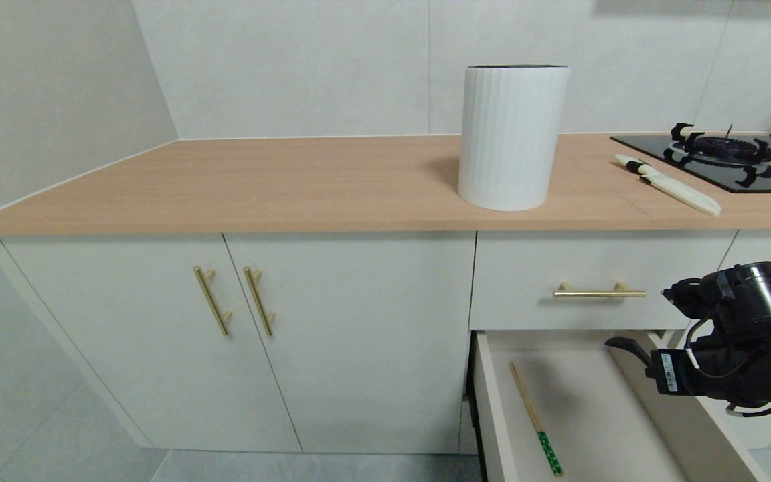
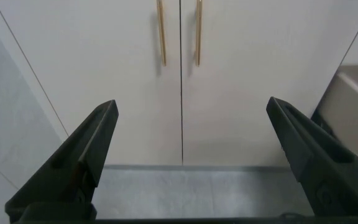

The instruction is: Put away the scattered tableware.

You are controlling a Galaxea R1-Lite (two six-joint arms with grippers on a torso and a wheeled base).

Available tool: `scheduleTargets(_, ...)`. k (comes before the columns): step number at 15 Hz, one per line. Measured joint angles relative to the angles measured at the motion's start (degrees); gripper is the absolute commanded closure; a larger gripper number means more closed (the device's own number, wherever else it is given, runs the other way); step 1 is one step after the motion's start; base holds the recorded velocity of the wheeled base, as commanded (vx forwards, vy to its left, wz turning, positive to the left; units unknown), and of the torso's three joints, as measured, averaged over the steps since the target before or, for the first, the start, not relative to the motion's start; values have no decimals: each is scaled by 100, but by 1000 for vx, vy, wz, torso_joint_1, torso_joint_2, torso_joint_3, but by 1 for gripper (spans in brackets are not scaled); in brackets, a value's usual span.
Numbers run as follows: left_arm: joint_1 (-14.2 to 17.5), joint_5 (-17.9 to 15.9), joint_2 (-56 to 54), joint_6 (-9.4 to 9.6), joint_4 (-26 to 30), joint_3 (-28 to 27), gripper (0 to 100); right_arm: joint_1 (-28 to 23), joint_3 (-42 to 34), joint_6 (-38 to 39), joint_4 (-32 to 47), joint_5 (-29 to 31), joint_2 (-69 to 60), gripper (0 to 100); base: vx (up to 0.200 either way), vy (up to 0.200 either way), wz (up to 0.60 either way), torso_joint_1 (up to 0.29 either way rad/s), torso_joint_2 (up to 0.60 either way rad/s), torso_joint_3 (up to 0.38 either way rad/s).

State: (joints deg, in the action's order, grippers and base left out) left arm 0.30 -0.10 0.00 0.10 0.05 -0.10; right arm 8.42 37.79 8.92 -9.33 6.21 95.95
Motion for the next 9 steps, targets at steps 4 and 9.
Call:
scheduleTargets(4, -4, 0, 0, 0, 6, 0, 0, 48, -80, -6, -158, 4, 77, 100, 0, 0, 0, -66, 338, 262)
scheduleTargets(9, -4, 0, 0, 0, 5, 0, 0, 69, -124, -12, -184, 2, 126, 100, 0, 0, 0, -6, 28, 18)
